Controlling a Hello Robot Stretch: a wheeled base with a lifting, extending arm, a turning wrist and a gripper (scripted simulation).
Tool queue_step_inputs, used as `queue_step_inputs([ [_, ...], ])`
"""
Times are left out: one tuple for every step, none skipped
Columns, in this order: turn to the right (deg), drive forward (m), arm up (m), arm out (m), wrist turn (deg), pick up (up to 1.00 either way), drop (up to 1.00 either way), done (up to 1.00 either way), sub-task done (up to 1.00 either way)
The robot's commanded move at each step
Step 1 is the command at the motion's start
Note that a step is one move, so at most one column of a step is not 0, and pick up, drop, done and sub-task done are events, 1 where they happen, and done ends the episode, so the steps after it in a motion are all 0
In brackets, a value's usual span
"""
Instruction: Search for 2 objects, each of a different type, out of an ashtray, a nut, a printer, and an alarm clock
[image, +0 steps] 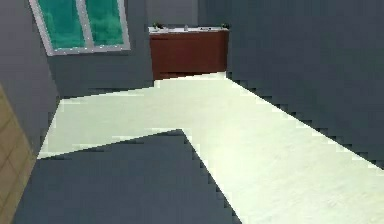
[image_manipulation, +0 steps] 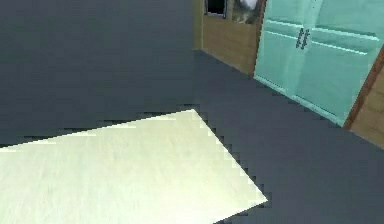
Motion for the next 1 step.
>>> queue_step_inputs([
  [-6.0,0.0,0.0,0.0,0.0,0.0,0.0,0.0,0.0],
])
